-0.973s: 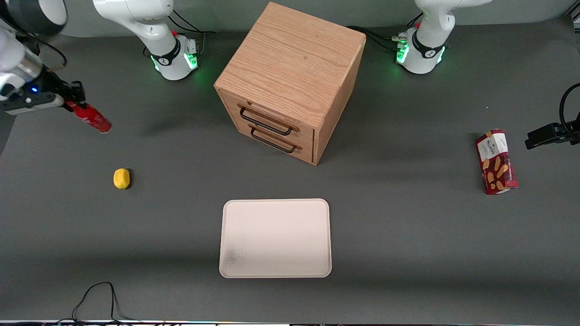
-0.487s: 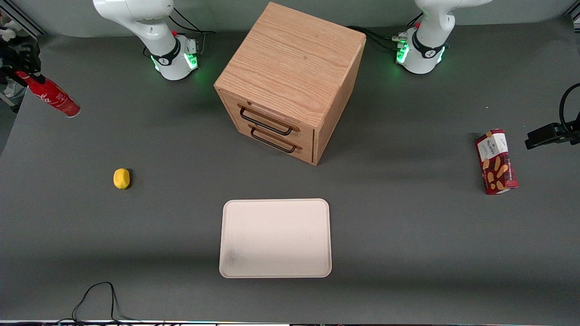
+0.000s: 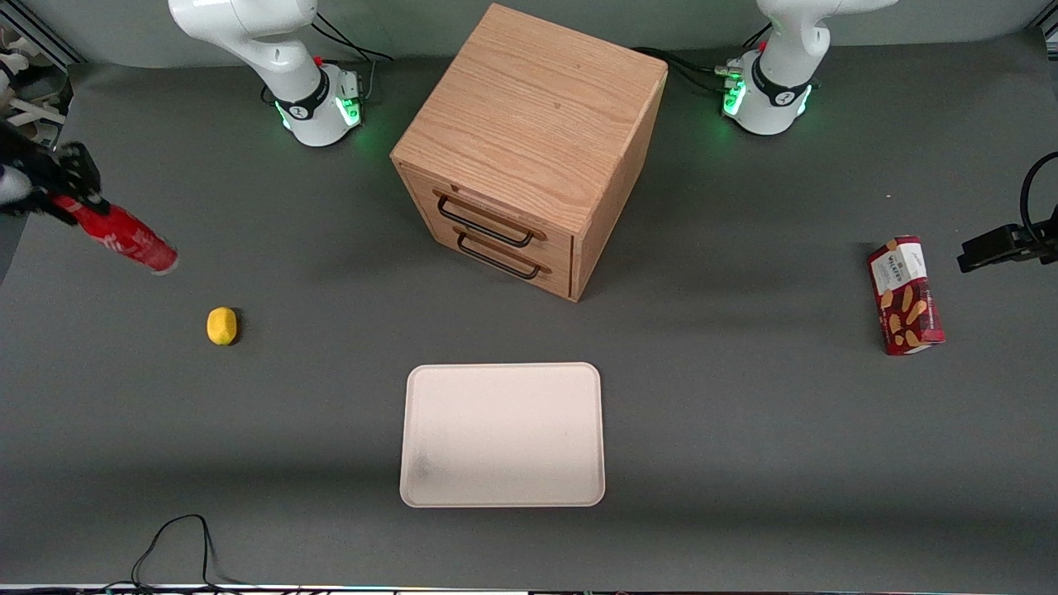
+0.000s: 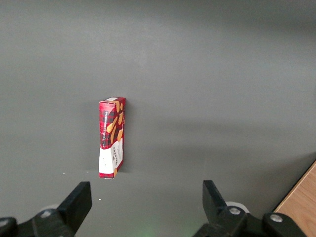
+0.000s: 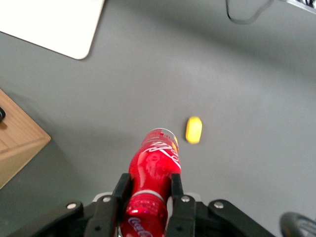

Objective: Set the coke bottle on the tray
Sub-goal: 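Lift the bottle and swing it upright toward the white tray, then lower the upright bottle onto the tray's corner near the gripper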

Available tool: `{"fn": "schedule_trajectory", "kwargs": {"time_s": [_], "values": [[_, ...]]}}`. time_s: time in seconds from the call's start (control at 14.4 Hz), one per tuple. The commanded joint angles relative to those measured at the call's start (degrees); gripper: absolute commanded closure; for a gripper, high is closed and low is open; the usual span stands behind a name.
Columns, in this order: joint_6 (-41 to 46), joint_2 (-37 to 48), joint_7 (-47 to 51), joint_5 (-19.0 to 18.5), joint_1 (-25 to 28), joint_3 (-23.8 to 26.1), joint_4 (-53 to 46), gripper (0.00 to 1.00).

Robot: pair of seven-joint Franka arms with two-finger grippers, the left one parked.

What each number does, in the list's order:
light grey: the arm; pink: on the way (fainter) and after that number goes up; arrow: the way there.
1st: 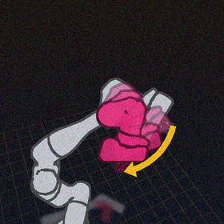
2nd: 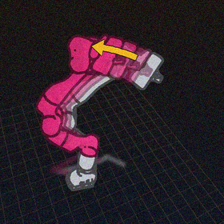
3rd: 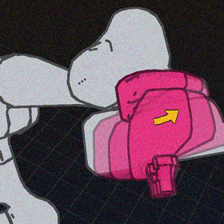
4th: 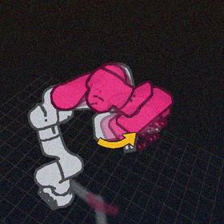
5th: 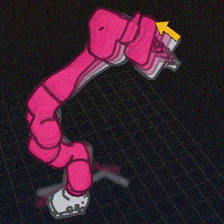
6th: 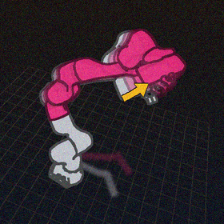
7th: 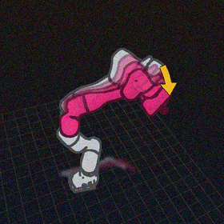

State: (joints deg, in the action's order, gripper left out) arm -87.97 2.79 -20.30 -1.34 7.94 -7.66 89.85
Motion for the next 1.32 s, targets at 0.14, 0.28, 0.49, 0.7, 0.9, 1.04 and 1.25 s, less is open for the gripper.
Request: {"fn": "schedule_trajectory", "kwargs": {"time_s": [0.14, 0.28, 0.49, 0.7, 0.9, 1.04, 1.25], "values": [[3.5, -20.9, 2.4, 3.8, 6.0, -1.2, -25.3, 0.96], [3.8, -27.1, 5.4, 4.1, 8.3, -1.3, -32.9, 0.98], [2.9, -36.4, 12.8, 4.2, 12.1, -1.3, -42.4, 1.00], [-0.1, -43.0, 18.3, 4.2, 14.6, -1.0, -47.9, 1.00], [-3.3, -46.9, 23.6, 4.3, 16.9, -0.8, -51.2, 1.00], [-6.0, -48.0, 23.9, 4.3, 18.2, -0.7, -51.7, 1.00], [-7.8, -48.7, 27.2, 4.3, 19.4, 0.4, -51.5, 1.00]]}}
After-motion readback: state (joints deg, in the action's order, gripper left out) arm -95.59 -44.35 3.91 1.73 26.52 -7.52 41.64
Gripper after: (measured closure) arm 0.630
